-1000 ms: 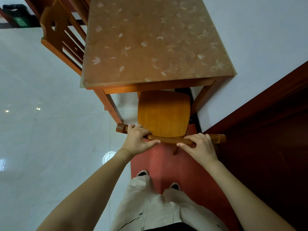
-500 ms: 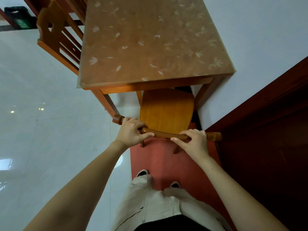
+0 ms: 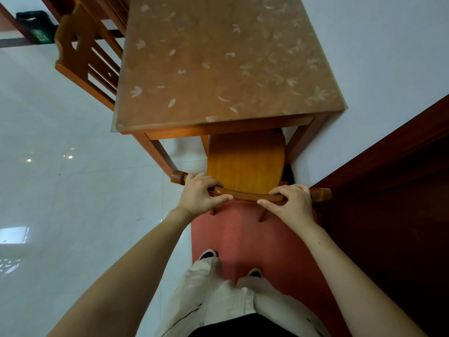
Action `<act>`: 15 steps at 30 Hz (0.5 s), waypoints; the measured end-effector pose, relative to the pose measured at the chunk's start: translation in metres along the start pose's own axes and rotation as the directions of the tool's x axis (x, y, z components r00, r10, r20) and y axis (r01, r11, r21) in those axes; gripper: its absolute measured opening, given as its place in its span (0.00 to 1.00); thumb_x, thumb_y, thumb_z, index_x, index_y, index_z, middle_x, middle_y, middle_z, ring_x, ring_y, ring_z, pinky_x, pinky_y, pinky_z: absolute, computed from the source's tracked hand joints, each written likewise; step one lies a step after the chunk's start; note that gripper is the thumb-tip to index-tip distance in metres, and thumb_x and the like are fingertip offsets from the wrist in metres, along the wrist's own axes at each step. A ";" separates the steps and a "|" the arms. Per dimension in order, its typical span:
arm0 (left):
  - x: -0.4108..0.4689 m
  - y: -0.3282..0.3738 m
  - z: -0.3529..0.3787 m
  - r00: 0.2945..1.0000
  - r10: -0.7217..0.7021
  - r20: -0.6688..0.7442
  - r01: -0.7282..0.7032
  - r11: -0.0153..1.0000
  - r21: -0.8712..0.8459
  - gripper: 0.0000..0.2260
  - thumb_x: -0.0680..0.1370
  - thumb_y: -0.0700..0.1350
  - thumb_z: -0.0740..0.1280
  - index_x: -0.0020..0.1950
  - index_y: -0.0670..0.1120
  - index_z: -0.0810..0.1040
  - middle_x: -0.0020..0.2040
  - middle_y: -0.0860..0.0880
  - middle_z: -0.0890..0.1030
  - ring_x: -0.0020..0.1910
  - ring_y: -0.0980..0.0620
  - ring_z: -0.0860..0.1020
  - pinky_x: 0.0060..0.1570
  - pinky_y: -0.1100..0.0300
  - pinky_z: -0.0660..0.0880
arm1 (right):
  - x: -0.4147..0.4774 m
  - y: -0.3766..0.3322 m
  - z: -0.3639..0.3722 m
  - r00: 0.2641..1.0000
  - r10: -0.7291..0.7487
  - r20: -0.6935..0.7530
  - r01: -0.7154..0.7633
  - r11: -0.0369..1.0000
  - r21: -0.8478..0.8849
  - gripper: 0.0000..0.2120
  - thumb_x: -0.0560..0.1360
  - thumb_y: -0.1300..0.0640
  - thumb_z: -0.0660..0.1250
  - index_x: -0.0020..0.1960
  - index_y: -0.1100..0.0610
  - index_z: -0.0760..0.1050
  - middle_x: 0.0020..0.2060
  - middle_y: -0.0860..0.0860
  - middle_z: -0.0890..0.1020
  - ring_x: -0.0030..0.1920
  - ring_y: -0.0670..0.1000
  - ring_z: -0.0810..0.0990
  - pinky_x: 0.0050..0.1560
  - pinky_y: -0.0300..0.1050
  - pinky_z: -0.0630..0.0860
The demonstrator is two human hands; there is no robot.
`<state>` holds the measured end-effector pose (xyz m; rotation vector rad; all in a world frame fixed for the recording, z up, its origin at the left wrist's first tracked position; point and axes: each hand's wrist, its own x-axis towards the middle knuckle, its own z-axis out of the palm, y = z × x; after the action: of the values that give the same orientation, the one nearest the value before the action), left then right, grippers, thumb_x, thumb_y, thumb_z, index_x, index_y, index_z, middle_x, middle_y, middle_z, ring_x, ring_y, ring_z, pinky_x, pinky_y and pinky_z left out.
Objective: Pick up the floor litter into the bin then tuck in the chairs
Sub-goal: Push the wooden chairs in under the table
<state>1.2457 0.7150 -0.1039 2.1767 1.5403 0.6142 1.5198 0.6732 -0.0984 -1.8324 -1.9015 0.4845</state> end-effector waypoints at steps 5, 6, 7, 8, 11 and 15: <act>0.008 0.014 0.009 0.999 -0.031 -0.012 0.030 1.000 -0.006 0.26 0.68 0.74 0.62 0.42 0.52 0.82 0.37 0.58 0.78 0.42 0.58 0.73 0.52 0.55 0.64 | 0.013 0.014 -0.012 0.999 -0.007 0.034 0.006 1.000 0.017 0.26 0.65 0.23 0.62 0.42 0.45 0.80 0.35 0.37 0.77 0.48 0.40 0.72 0.61 0.44 0.62; 0.010 0.017 0.012 0.999 -0.034 -0.019 0.034 0.999 -0.009 0.27 0.68 0.74 0.61 0.43 0.52 0.82 0.37 0.58 0.79 0.42 0.58 0.73 0.52 0.55 0.64 | 0.016 0.017 -0.015 0.999 -0.012 0.036 0.011 1.000 0.029 0.26 0.65 0.23 0.62 0.42 0.45 0.80 0.35 0.37 0.77 0.48 0.37 0.71 0.61 0.43 0.61; 0.012 0.021 0.015 0.999 -0.036 -0.028 0.035 0.999 -0.015 0.27 0.68 0.74 0.61 0.43 0.52 0.82 0.37 0.58 0.79 0.42 0.57 0.73 0.52 0.56 0.64 | 0.018 0.022 -0.018 0.999 -0.018 0.039 0.016 0.999 0.040 0.26 0.65 0.24 0.62 0.42 0.45 0.80 0.35 0.37 0.78 0.49 0.33 0.69 0.61 0.43 0.60; 0.014 0.024 0.017 0.999 -0.039 -0.037 0.038 0.999 -0.020 0.28 0.68 0.75 0.61 0.42 0.52 0.82 0.37 0.58 0.79 0.42 0.57 0.74 0.51 0.56 0.63 | 0.021 0.026 -0.021 0.999 -0.025 0.043 0.023 0.999 0.045 0.25 0.65 0.24 0.63 0.42 0.45 0.80 0.35 0.37 0.78 0.50 0.31 0.68 0.61 0.43 0.60; 0.021 0.035 0.026 0.997 -0.049 -0.059 0.048 0.999 -0.017 0.28 0.68 0.75 0.60 0.43 0.52 0.82 0.38 0.57 0.79 0.43 0.57 0.74 0.51 0.57 0.62 | 0.031 0.040 -0.029 0.997 -0.052 0.056 0.049 0.998 0.043 0.25 0.65 0.24 0.63 0.41 0.45 0.80 0.35 0.38 0.79 0.47 0.39 0.70 0.59 0.41 0.59; 0.031 0.049 0.036 0.995 -0.080 -0.065 0.080 0.997 0.004 0.28 0.68 0.74 0.60 0.44 0.52 0.82 0.38 0.58 0.79 0.43 0.57 0.73 0.51 0.58 0.60 | 0.046 0.057 -0.041 0.994 -0.077 0.081 0.073 0.996 0.055 0.24 0.65 0.25 0.64 0.41 0.45 0.80 0.35 0.39 0.80 0.49 0.43 0.70 0.59 0.39 0.57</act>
<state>1.3131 0.7261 -0.1021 2.1078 1.6560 0.6607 1.5893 0.7194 -0.0916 -1.7259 -1.9854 0.5881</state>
